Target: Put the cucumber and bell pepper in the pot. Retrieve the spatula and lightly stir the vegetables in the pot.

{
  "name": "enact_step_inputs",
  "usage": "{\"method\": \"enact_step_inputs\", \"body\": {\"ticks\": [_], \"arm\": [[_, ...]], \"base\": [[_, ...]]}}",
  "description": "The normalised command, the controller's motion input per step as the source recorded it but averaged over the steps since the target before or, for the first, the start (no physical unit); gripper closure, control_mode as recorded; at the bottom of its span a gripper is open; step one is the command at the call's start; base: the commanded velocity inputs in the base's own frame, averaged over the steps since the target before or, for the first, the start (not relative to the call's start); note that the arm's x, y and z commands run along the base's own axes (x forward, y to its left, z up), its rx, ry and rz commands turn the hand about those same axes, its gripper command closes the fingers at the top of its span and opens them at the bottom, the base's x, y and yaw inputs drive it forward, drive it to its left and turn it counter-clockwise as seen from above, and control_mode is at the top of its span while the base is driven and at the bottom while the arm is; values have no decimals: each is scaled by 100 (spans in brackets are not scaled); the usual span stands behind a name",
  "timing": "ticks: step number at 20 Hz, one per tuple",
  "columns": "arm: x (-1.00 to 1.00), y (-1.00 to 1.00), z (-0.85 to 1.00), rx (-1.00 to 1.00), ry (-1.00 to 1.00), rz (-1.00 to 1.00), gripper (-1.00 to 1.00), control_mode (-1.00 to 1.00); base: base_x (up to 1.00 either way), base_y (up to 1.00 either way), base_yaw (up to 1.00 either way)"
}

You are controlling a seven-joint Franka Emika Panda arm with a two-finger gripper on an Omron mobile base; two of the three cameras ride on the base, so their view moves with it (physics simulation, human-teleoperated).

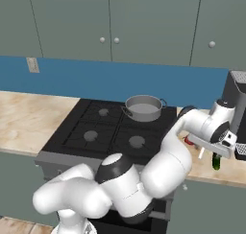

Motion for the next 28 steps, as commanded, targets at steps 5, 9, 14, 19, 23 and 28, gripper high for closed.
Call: {"method": "enact_step_inputs", "body": {"ticks": [5, 9, 14, 19, 23, 28], "arm": [[0, -24, -8, 0, -1, 0, -100, -100], [17, -13, -7, 0, 0, 0, -100, -100], [34, -2, -7, 0, 0, 0, -100, -100], [6, 0, -2, 0, 0, 0, -100, -100], [0, 0, -10, 0, 0, 0, -100, -100], [0, -4, -20, 0, 0, 0, -100, -100]], "base": [[0, 0, 0], [0, 0, 0], [0, 0, 0], [0, 0, 0], [0, 0, 0], [0, 0, 0]]}}
